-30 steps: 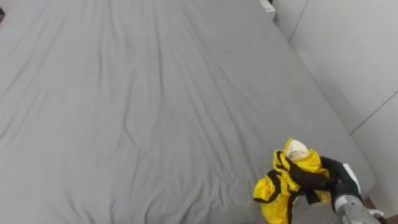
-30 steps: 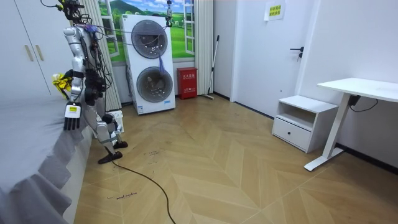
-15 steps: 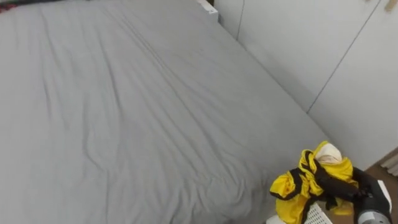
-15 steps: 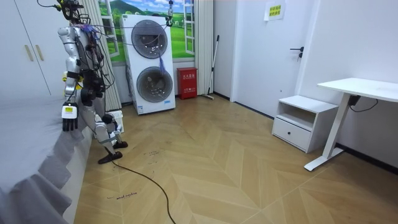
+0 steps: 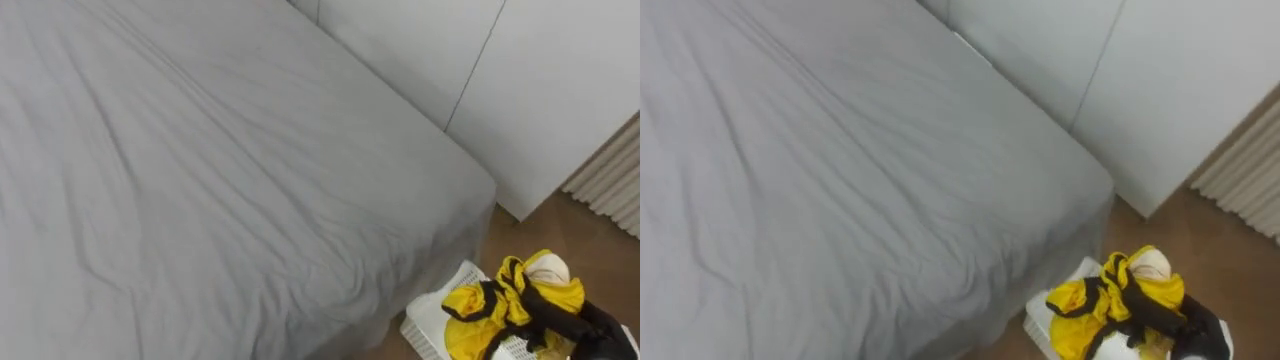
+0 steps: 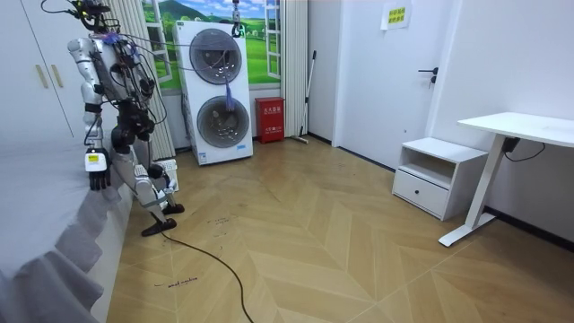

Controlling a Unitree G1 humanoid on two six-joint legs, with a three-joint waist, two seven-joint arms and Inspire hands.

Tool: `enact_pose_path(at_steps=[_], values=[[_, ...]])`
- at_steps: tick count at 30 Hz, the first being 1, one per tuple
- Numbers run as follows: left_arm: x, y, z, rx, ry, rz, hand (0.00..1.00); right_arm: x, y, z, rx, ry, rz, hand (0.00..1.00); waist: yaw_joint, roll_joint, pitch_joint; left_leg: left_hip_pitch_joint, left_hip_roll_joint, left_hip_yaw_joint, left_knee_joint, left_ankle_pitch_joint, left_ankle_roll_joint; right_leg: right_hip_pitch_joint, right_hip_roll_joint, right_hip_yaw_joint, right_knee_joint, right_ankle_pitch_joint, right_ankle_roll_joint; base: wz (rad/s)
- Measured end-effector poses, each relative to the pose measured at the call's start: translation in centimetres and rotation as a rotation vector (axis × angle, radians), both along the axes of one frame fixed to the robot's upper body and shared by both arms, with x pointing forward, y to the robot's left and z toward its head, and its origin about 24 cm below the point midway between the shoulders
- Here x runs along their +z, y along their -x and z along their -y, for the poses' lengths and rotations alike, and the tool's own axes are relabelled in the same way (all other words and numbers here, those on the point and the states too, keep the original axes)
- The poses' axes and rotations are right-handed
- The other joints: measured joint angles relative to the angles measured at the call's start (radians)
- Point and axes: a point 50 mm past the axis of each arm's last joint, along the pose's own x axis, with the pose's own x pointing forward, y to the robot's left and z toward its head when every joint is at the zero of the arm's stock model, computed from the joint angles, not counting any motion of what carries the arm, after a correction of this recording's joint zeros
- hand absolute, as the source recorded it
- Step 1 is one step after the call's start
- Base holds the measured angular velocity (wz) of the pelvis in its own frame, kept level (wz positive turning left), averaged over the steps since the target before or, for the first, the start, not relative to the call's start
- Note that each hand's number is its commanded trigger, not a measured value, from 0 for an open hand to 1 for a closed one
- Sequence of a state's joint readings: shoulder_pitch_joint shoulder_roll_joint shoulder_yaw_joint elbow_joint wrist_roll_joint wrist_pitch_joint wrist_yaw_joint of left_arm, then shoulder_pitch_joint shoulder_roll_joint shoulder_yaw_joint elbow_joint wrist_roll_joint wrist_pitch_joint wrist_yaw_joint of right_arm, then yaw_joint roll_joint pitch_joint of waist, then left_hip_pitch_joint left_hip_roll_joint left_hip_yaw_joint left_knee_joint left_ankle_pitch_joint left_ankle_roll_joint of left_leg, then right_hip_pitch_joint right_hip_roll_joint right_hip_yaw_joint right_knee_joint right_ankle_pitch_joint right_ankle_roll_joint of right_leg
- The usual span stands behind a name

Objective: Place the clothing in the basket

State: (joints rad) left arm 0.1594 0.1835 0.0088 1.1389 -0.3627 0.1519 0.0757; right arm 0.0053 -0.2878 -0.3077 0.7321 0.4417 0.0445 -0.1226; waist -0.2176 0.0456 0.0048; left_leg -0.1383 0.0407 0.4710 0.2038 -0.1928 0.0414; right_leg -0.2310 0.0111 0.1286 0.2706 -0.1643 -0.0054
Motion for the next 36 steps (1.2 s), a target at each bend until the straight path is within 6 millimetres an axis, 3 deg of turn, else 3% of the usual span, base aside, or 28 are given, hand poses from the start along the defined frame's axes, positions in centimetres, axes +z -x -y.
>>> enact_pose_path(at_steps=[3, 5, 12, 14, 15, 16, 22, 28, 36], values=[[0.0, -1.4, 0.3, -0.012, 0.013, 0.034, 0.0, 0.6, -1.0, 0.9, -0.027, 0.008, 0.007, 1.0, 0.002, 0.027, 0.0091, -0.08, 0.003, 0.01, 0.033, 0.002, 0.004, -0.089, -0.002, 0.008, 0.036, 0.002, 0.003, -0.1], [0.1, -3.1, 0.6, -0.011, 0.027, 0.072, 0.0, 1.6, -2.8, 1.1, -0.065, 0.003, 0.068, 1.0, 0.005, 0.047, 0.0136, -0.153, 0.0, 0.019, 0.05, 0.012, 0.02, -0.172, -0.007, 0.01, 0.083, 0.001, 0.004, 0.0], [0.4, -5.9, 1.0, 0.008, 0.03, 0.161, 0.0, 3.4, -5.7, 1.8, -0.161, -0.029, 0.155, 1.0, 0.03, 0.063, 0.0161, -0.265, -0.017, 0.011, 0.054, 0.04, 0.035, -0.325, -0.021, 0.01, 0.176, -0.013, 0.007, 0.08], [0.5, -6.5, 1.1, -0.024, 0.021, 0.191, 0.0, 4.0, -6.7, 1.8, -0.185, -0.034, 0.174, 0.69, 0.033, 0.068, 0.0157, -0.304, -0.018, 0.006, 0.055, 0.053, 0.039, -0.364, -0.028, 0.003, 0.183, -0.011, 0.006, 0.17], [0.6, -6.6, 1.1, -0.033, 0.02, 0.198, 0.0, 4.1, -6.8, 1.8, -0.191, -0.034, 0.177, 0.21, 0.034, 0.068, 0.0157, -0.312, -0.019, 0.004, 0.054, 0.055, 0.039, -0.37, -0.029, 0.0, 0.185, -0.01, 0.005, 0.18], [0.6, -6.8, 1.2, -0.04, 0.019, 0.21, 0.0, 4.0, -6.9, 1.8, -0.197, -0.033, 0.176, 0.0, 0.034, 0.068, 0.0157, -0.322, -0.02, -0.003, 0.054, 0.059, 0.04, -0.379, -0.029, -0.006, 0.188, -0.01, 0.004, 0.18], [0.7, -7.2, 1.3, -0.056, 0.014, 0.231, 0.0, 4.2, -7.0, 2.4, -0.286, -0.072, 0.195, 0.0, 0.044, 0.068, 0.016, -0.351, -0.021, -0.012, 0.061, 0.065, 0.038, -0.402, -0.036, -0.017, 0.192, -0.016, -0.001, 0.06], [1.0, -8.5, 1.7, -0.103, 0.014, 0.263, 0.0, 4.3, -6.5, 3.2, -0.35, -0.075, 0.206, 0.0, 0.082, 0.067, 0.0174, -0.377, -0.024, -0.036, 0.065, 0.065, 0.038, -0.417, -0.045, -0.043, 0.193, -0.025, -0.004, 0.13], [1.0, -8.7, 1.8, -0.139, 0.015, 0.274, 0.0, 4.4, -6.5, 3.2, -0.352, -0.076, 0.213, 0.0, 0.086, 0.06, 0.022, -0.377, -0.032, -0.045, 0.062, 0.065, 0.038, -0.415, -0.053, -0.051, 0.192, -0.037, -0.003, 0.04]])
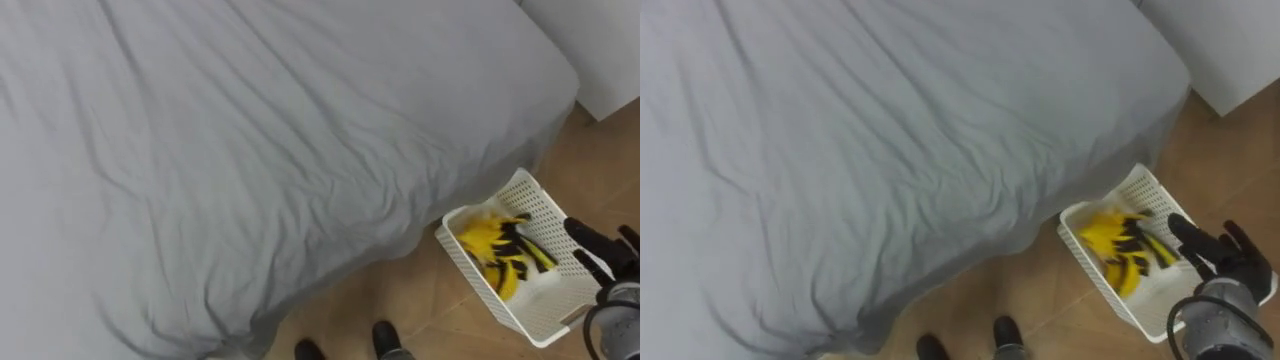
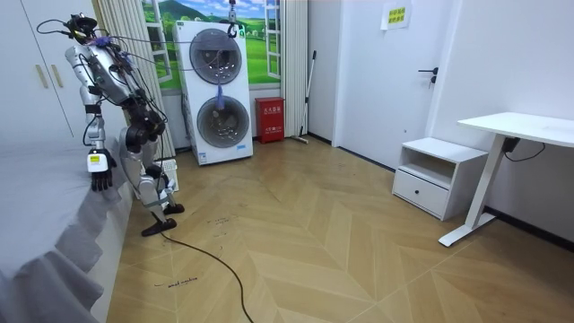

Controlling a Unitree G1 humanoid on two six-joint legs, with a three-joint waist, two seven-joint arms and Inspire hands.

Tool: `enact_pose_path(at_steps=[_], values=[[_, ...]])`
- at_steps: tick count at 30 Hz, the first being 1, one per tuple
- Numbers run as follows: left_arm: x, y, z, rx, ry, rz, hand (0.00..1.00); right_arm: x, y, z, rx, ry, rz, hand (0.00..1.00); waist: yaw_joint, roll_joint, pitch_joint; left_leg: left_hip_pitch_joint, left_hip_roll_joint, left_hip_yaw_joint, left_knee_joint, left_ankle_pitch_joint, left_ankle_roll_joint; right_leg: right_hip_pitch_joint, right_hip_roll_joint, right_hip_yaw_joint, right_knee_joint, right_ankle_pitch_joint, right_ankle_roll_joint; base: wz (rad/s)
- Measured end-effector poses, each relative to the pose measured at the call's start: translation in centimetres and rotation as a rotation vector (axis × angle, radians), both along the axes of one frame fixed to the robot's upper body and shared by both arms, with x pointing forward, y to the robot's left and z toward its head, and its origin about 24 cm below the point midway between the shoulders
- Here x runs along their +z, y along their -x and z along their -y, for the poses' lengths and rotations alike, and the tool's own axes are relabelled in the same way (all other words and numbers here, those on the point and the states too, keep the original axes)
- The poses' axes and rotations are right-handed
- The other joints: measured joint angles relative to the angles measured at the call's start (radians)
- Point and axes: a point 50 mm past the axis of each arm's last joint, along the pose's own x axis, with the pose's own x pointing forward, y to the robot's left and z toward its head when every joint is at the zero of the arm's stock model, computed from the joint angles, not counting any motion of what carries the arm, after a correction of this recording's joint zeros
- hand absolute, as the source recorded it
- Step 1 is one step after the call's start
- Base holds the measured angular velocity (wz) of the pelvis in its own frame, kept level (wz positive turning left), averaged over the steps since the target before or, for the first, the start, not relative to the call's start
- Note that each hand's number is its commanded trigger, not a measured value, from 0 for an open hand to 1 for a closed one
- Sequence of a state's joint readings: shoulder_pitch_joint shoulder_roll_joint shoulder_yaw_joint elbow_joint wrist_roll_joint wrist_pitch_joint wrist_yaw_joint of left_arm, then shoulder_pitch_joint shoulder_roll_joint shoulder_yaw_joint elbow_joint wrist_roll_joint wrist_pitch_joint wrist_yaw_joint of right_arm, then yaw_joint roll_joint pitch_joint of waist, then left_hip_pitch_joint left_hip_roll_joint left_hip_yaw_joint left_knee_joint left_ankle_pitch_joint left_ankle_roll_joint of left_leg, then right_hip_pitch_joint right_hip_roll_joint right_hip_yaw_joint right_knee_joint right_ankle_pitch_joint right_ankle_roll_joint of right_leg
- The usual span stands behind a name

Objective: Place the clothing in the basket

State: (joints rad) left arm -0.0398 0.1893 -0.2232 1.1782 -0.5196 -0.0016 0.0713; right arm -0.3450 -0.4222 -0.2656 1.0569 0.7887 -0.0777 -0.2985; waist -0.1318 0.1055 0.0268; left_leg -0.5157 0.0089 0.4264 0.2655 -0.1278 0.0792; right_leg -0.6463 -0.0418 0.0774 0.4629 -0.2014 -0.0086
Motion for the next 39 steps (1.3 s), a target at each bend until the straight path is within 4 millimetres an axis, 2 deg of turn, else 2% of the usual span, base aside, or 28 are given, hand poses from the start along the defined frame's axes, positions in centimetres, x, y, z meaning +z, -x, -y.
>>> enact_pose_path(at_steps=[4, 21, 24, 27, 29, 30, 31, 33, 34, 35, 36, 38, 39], values=[[0.1, -0.1, -0.1, -0.002, -0.001, 0.007, 0.0, 0.1, 0.2, 0.2, -0.01, 0.02, -0.001, 0.0, 0.0, -0.005, 0.0033, 0.0, 0.0, 0.0, 0.0, 0.0, 0.0, 0.0, 0.0, 0.0, -0.001, -0.001, 0.0, 0.0], [0.1, 0.2, -0.3, -0.037, 0.008, 0.003, 0.0, -1.2, 1.8, 0.3, 0.037, 0.02, -0.036, 0.0, 0.008, -0.003, 0.001, 0.021, 0.001, 0.001, 0.0, 0.0, 0.0, 0.022, 0.001, 0.0, -0.001, -0.001, -0.001, 0.0], [-0.1, 0.9, -0.2, -0.049, 0.018, -0.009, 0.0, -2.6, 3.7, -0.1, 0.069, 0.015, -0.075, 0.0, 0.024, -0.003, 0.0008, 0.081, 0.007, -0.006, -0.014, -0.001, -0.002, 0.097, 0.005, -0.015, -0.037, 0.001, -0.004, 0.04], [-0.2, 1.8, -0.2, -0.088, 0.004, -0.023, 0.0, -5.3, 6.2, -1.9, 0.101, -0.038, -0.158, 0.0, 0.024, -0.011, -0.0014, 0.151, 0.013, -0.029, -0.028, -0.003, -0.011, 0.192, 0.008, -0.05, -0.082, 0.004, -0.008, 0.24], [-0.3, 2.5, -0.1, -0.127, -0.013, -0.033, 0.0, -7.3, 8.2, -3.9, 0.113, -0.104, -0.195, 0.0, 0.024, -0.024, -0.0032, 0.203, 0.009, -0.047, -0.05, 0.0, -0.017, 0.256, 0.007, -0.071, -0.107, 0.003, -0.01, 0.26], [-0.3, 2.6, -0.1, -0.137, -0.018, -0.035, 0.0, -7.8, 8.8, -4.3, 0.117, -0.116, -0.21, 0.0, 0.023, -0.025, -0.0032, 0.216, 0.009, -0.054, -0.056, 0.001, -0.019, 0.276, 0.006, -0.08, -0.117, 0.003, -0.011, 0.34], [-0.3, 3.1, 0.0, -0.167, -0.035, -0.041, 0.0, -8.6, 10.1, -5.0, 0.129, -0.138, -0.244, 0.0, 0.015, -0.031, -0.0057, 0.245, 0.004, -0.077, -0.067, 0.003, -0.022, 0.318, 0.004, -0.099, -0.137, 0.003, -0.011, 0.52], [-0.4, 3.7, 0.0, -0.182, -0.06, -0.05, 0.0, -9.7, 11.9, -6.1, 0.141, -0.18, -0.28, 0.0, -0.003, -0.045, -0.0115, 0.291, -0.005, -0.116, -0.08, 0.005, -0.024, 0.39, -0.002, -0.133, -0.168, -0.002, -0.009, 0.6], [-0.4, 4.1, -0.1, -0.172, -0.072, -0.059, 0.0, -10.6, 13.2, -7.0, 0.152, -0.209, -0.324, 0.0, -0.008, -0.06, -0.015, 0.324, -0.008, -0.136, -0.087, 0.005, -0.025, 0.44, -0.004, -0.161, -0.198, -0.001, -0.009, 0.54], [-0.4, 4.5, -0.1, -0.17, -0.083, -0.068, 0.0, -11.5, 14.9, -7.8, 0.161, -0.245, -0.375, 0.0, -0.011, -0.08, -0.0223, 0.354, -0.011, -0.155, -0.094, 0.005, -0.025, 0.483, -0.004, -0.172, -0.225, -0.001, -0.008, 0.5], [-0.5, 4.6, -0.2, -0.178, -0.092, -0.073, 0.0, -11.8, 15.3, -8.2, 0.175, -0.259, -0.392, 0.0, -0.011, -0.088, -0.0255, 0.368, -0.013, -0.161, -0.098, 0.005, -0.026, 0.503, -0.004, -0.18, -0.235, -0.001, -0.008, 0.48], [-0.5, 4.6, 0.0, -0.195, -0.117, -0.076, 0.0, -12.4, 16.3, -9.2, 0.258, -0.281, -0.448, 0.0, -0.011, -0.109, -0.0261, 0.397, -0.02, -0.194, -0.103, 0.004, -0.027, 0.561, -0.004, -0.221, -0.267, 0.003, -0.003, 0.43], [-0.5, 4.6, 0.2, -0.196, -0.118, -0.076, 0.0, -12.5, 16.4, -9.4, 0.28, -0.28, -0.458, 0.0, -0.009, -0.111, -0.0263, 0.401, -0.022, -0.2, -0.104, 0.004, -0.027, 0.57, -0.003, -0.221, -0.275, 0.004, -0.001, 0.3]])
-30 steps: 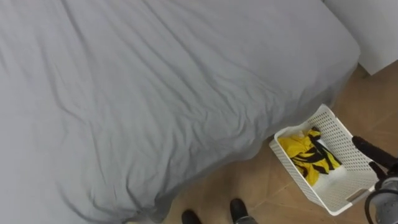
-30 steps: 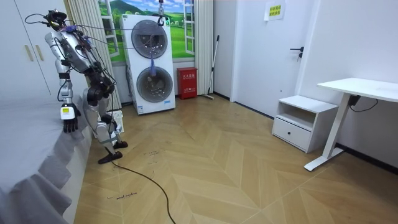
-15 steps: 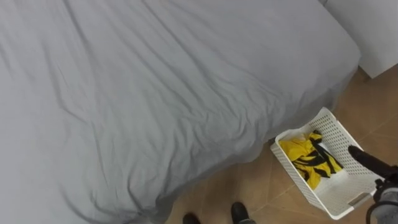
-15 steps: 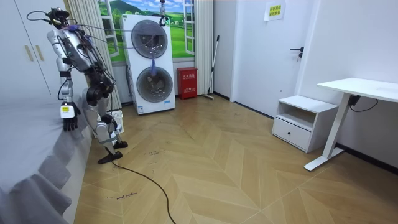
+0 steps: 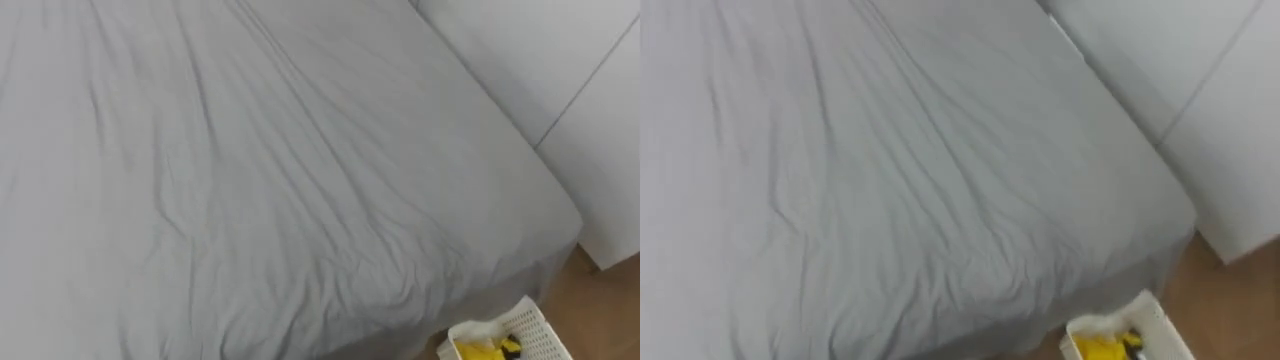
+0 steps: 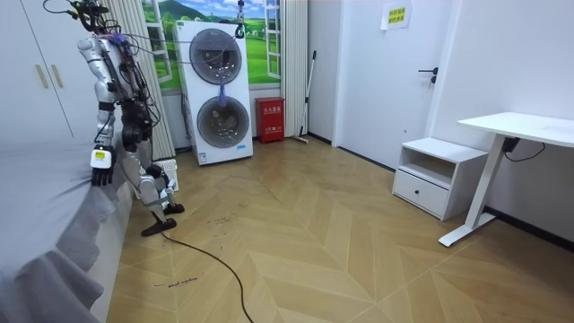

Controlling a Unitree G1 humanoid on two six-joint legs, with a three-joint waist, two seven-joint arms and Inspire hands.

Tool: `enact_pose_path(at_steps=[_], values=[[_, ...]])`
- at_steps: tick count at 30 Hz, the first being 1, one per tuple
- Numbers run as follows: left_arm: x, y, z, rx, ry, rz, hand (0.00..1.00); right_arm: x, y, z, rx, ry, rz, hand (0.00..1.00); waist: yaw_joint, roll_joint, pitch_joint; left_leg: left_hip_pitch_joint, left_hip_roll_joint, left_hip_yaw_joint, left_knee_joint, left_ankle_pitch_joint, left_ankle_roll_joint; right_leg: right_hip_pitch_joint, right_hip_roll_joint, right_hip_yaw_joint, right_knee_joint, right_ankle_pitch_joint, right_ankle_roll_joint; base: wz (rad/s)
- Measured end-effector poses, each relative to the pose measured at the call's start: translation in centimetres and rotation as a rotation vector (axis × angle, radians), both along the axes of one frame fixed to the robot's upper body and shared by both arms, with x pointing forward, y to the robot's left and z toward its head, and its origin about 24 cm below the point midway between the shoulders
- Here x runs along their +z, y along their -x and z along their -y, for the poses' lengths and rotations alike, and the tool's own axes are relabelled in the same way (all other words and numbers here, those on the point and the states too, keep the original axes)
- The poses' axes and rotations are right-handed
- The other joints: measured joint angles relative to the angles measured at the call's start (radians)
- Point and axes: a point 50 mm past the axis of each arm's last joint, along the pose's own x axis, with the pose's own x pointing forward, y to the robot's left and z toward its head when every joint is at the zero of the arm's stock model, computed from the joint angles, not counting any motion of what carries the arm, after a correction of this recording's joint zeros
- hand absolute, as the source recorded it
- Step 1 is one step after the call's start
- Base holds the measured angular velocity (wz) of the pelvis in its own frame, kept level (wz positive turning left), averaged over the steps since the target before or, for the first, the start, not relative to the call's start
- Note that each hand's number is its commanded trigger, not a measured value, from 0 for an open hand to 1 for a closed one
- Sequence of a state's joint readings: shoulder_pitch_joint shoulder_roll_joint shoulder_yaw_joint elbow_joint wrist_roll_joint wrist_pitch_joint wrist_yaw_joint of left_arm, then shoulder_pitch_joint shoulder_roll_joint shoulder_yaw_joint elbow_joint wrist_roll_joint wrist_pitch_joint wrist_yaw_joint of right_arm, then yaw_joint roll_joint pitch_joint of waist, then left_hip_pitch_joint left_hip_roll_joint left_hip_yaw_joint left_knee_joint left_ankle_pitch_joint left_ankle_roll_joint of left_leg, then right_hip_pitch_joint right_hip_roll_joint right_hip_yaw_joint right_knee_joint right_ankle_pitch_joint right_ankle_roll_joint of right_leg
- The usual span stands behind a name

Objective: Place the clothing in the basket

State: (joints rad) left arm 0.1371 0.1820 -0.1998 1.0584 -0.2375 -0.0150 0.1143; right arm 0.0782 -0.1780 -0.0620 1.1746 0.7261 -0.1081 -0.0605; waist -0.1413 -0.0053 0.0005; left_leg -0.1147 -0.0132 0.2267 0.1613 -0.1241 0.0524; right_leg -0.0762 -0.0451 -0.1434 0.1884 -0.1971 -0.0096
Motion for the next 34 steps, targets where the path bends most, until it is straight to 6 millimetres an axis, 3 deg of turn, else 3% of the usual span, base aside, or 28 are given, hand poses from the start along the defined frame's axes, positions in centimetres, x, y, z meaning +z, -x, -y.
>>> enact_pose_path(at_steps=[7, 13, 19, 26, 34], values=[[-0.2, -0.1, 1.0, 0.044, 0.018, 0.007, 0.0, -0.7, 0.0, -1.9, 0.197, -0.072, -0.036, 0.0, 0.017, -0.008, 0.0081, 0.048, -0.009, -0.027, -0.008, -0.005, 0.002, 0.066, -0.003, -0.022, -0.023, 0.005, 0.006, 0.08], [-0.2, -0.6, 1.2, 0.045, 0.026, 0.02, 0.0, -1.1, 0.1, -3.7, 0.328, -0.104, -0.083, 0.0, 0.067, -0.021, 0.016, 0.069, -0.016, -0.038, -0.011, -0.008, 0.001, 0.097, -0.003, -0.022, -0.036, 0.004, 0.007, 0.03], [-0.3, -0.4, 1.7, 0.089, 0.053, 0.039, 0.0, -1.3, -0.1, -4.4, 0.386, -0.117, -0.11, 0.0, 0.123, -0.023, 0.0141, 0.092, -0.02, -0.046, -0.008, -0.024, 0.002, 0.132, -0.006, -0.036, -0.051, 0.0, 0.014, 0.03], [-0.5, 0.5, 1.6, 0.118, 0.059, 0.013, 0.0, -1.0, -1.6, -4.8, 0.424, -0.103, -0.082, 0.0, 0.14, -0.023, 0.0138, 0.117, -0.031, -0.087, -0.008, -0.03, 0.006, 0.175, -0.012, -0.063, -0.053, -0.004, 0.02, 0.16], [-0.4, 0.8, 0.9, 0.139, 0.037, 0.013, 0.0, -1.1, -1.1, -4.7, 0.471, -0.081, -0.113, 0.0, 0.15, -0.02, 0.0123, 0.133, -0.034, -0.093, -0.008, -0.036, 0.008, 0.195, -0.014, -0.066, -0.05, -0.003, 0.022, 0.02]])
